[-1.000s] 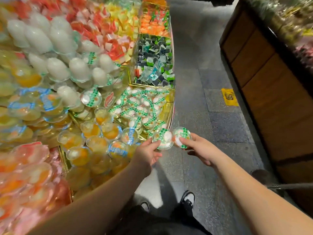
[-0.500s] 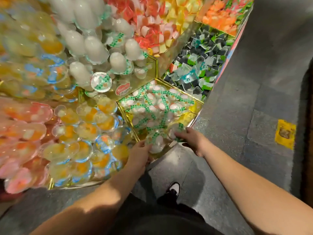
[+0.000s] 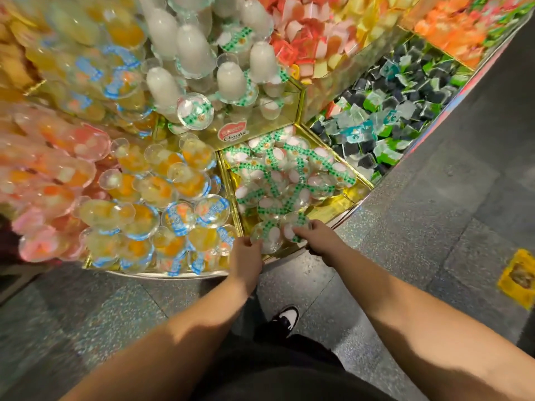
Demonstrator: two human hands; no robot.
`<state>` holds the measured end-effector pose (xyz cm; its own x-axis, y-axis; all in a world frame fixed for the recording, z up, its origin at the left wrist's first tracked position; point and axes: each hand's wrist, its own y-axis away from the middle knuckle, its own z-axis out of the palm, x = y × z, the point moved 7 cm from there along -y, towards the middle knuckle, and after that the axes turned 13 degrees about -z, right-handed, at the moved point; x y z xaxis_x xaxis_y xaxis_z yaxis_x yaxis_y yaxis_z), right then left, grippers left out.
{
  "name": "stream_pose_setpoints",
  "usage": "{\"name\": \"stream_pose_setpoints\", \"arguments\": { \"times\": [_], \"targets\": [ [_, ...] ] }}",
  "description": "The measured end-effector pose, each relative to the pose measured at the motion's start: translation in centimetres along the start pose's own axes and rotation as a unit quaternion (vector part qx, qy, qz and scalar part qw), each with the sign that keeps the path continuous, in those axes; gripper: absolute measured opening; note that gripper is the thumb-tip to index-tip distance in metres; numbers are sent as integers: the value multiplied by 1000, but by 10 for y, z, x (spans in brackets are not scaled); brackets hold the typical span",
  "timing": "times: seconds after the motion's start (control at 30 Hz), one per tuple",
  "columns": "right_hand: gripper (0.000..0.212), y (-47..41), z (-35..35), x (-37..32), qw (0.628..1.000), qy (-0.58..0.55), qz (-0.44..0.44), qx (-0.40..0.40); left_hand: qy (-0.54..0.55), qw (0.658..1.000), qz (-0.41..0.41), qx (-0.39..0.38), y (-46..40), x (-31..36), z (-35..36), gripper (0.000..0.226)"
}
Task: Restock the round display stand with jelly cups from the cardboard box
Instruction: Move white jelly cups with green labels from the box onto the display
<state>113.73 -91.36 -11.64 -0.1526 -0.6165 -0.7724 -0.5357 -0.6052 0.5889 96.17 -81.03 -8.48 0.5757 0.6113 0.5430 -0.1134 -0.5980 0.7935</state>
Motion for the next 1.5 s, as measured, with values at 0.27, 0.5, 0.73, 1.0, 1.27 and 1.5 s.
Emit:
{"name": "stream_pose_setpoints", "arguments": {
  "times": [0.27, 0.5, 0.73, 1.0, 1.27, 1.5],
  "targets": [
    [47, -7, 5, -1, 996, 80, -21, -27, -35, 998, 8, 54, -8, -9, 2, 14],
    [43, -5, 3, -5, 985, 162, -53, -23, -164, 980, 62, 97, 4, -5, 9, 30],
    [49, -3, 5, -6, 981, 184, -61, -12, -147, 981, 79, 98, 3, -4, 8, 34],
    [51, -3, 7, -9, 970, 234, -66, -10, -137, 979, 90, 118, 1, 3, 3, 12],
    [68, 10, -1, -22, 974, 201, -64, 81, -237, 961, 107, 91, 9, 7, -5, 21],
    [27, 54, -6, -69, 958, 195, -131, 164, -189, 965, 183, 15, 52, 14, -64, 14]
  ]
}}
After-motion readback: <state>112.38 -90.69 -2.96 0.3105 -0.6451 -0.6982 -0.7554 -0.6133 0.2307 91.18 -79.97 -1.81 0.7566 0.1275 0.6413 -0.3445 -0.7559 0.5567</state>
